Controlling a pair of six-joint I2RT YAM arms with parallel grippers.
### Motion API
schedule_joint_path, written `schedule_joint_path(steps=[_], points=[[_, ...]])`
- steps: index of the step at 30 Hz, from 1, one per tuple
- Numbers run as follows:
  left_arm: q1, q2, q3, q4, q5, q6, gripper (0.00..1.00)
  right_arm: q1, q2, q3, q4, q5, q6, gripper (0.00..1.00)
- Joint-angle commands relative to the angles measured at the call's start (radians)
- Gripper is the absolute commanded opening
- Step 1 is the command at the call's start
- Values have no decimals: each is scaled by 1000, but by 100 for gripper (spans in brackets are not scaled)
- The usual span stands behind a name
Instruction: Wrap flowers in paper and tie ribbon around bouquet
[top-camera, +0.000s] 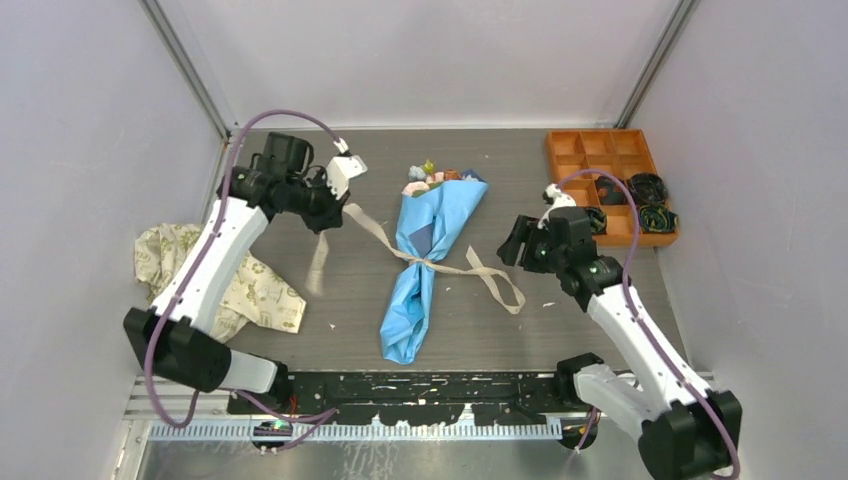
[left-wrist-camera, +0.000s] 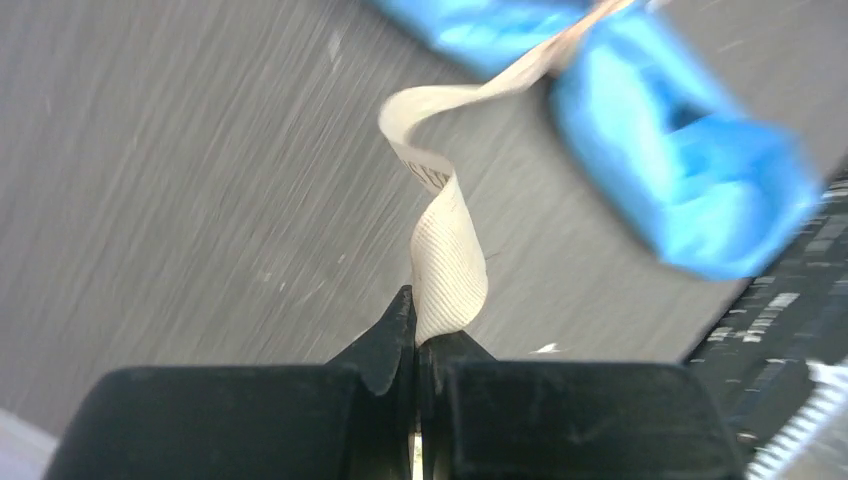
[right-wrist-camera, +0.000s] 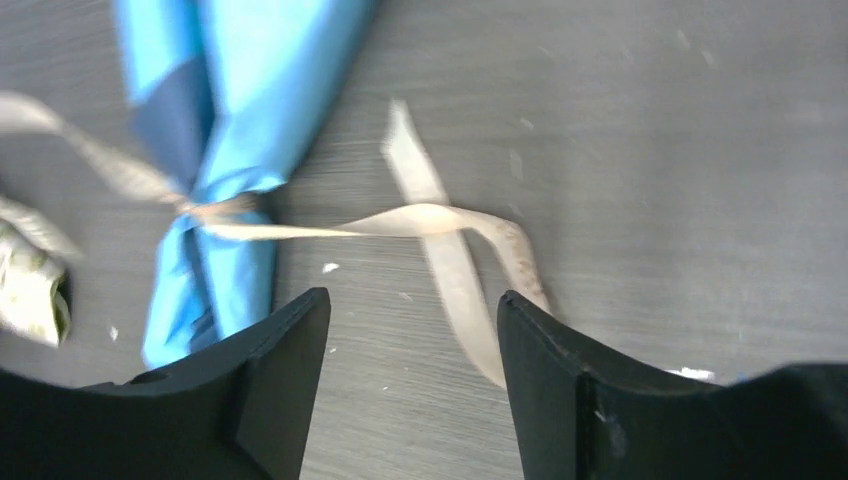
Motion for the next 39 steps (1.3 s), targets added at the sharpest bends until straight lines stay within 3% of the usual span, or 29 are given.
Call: schedule_joint_path(steps=[1, 4, 6, 9, 13, 21, 23, 27, 31, 33, 37, 39], points=[[-67, -28, 158, -278, 289, -109, 0, 197, -84, 130, -16, 73, -293, 69], [-105, -26, 212, -315, 372, -146, 0, 417, -43, 59, 360, -74, -493, 73], [-112, -41, 230, -317, 415, -169, 1, 502, 60, 25, 643, -159, -606, 78], [-113, -66, 242, -306, 389, -190, 0, 520, 284, 109, 854, -215, -641, 79], [-112, -91, 241, -310, 347, -193, 0, 521, 516, 222, 1004, -355, -582, 79], [-112, -95, 234, -307, 305, -193, 0, 542, 694, 283, 1078, -371, -513, 69], [-112, -97, 234, -305, 296, -193, 1, 548, 711, 275, 1097, -337, -499, 54], [-110, -107, 227, -305, 240, -199, 0, 548, 697, 245, 1119, -252, -450, 4], [-101, -143, 116, -278, 9, -172, 0, 548, 622, 221, 1014, -165, -398, 1], [-100, -183, -46, -220, -106, -107, 16, 549, 599, 215, 966, -155, -356, 1], [-102, -281, -237, -250, -163, 18, 29, 549, 562, 183, 921, -148, -338, 1], [-104, -325, -271, -211, -90, 51, 55, 548, 555, 190, 892, -126, -314, 1]])
